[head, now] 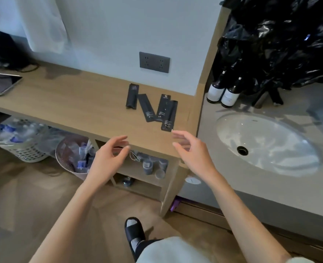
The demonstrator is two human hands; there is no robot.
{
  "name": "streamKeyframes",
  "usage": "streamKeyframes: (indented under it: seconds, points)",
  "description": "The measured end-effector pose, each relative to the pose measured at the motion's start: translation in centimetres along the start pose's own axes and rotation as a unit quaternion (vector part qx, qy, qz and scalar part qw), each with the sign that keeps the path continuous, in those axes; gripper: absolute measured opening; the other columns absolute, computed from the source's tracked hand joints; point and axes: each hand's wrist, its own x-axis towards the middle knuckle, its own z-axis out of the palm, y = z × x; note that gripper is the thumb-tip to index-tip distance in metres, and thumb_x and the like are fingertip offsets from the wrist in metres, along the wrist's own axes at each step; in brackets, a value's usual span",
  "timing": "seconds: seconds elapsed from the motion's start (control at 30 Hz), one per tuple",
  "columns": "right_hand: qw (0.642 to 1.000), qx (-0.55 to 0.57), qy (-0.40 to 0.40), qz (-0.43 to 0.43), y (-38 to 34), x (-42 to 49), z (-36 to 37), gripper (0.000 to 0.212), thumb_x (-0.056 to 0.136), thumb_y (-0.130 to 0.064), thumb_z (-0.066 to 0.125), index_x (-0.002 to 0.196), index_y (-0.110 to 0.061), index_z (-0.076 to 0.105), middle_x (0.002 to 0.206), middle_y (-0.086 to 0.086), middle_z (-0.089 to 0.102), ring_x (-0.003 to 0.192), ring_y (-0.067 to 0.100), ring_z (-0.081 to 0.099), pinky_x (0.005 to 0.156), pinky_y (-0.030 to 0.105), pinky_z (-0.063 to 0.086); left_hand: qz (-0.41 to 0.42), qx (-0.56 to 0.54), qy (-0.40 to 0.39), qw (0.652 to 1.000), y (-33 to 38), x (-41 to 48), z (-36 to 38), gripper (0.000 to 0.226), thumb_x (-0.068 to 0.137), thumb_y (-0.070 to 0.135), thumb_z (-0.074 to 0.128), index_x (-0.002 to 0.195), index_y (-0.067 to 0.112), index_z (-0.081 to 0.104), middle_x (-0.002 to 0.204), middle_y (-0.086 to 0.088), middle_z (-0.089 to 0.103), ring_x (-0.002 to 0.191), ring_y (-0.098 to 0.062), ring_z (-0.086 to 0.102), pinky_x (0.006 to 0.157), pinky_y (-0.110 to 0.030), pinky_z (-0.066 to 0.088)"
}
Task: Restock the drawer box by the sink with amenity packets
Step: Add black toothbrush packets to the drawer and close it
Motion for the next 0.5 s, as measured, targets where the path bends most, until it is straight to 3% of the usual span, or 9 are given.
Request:
streamKeyframes:
  seconds: [0.17,0.27,0.4,0.5]
  points:
    - [0.998,-0.023,0.036,0.042,0.0,9.1,4.1,0.032,0.095,-0.022,0.056,0.126,-0.027,0.056,0.122,-0.012,0.059,0.102,0.003,0.055,0.080,0.014,0.046,-0.024,0.009,-0.032,0.999,-1.9,9.6,-2.4,0.042,0.091,0.032,0.059,0.132,0.027,0.051,0.114,0.010,0.062,0.101,-0.004,0.060,0.089,-0.030,0.052]
    - [0.995,-0.043,0.053,0.075,0.9,13.8,5.8,0.033,0.094,-0.021,0.056,0.127,-0.025,0.056,0.123,-0.009,0.059,0.099,0.003,0.055,0.075,0.008,0.043,-0.033,0.004,-0.032,0.999,-3.3,14.5,-3.3,0.043,0.091,0.033,0.058,0.133,0.026,0.049,0.115,0.009,0.060,0.097,-0.004,0.060,0.081,-0.026,0.050]
    - [0.989,-0.047,0.055,0.129,2.3,18.8,7.7,0.037,0.093,-0.018,0.058,0.130,-0.021,0.054,0.127,-0.004,0.058,0.095,0.011,0.060,0.085,0.027,0.052,-0.057,-0.003,-0.042,0.998,-5.4,20.4,-3.2,0.049,0.093,0.031,0.056,0.139,0.022,0.043,0.119,0.007,0.055,0.088,-0.002,0.056,0.067,-0.016,0.046]
    - [0.984,-0.056,0.051,0.159,2.9,21.9,9.5,0.040,0.093,-0.018,0.058,0.133,-0.019,0.052,0.122,-0.002,0.056,0.086,0.006,0.057,0.077,0.024,0.048,-0.079,-0.022,-0.063,0.995,-7.1,24.6,-2.9,0.050,0.093,0.027,0.056,0.140,0.020,0.041,0.121,0.004,0.053,0.081,0.000,0.055,0.059,-0.012,0.042]
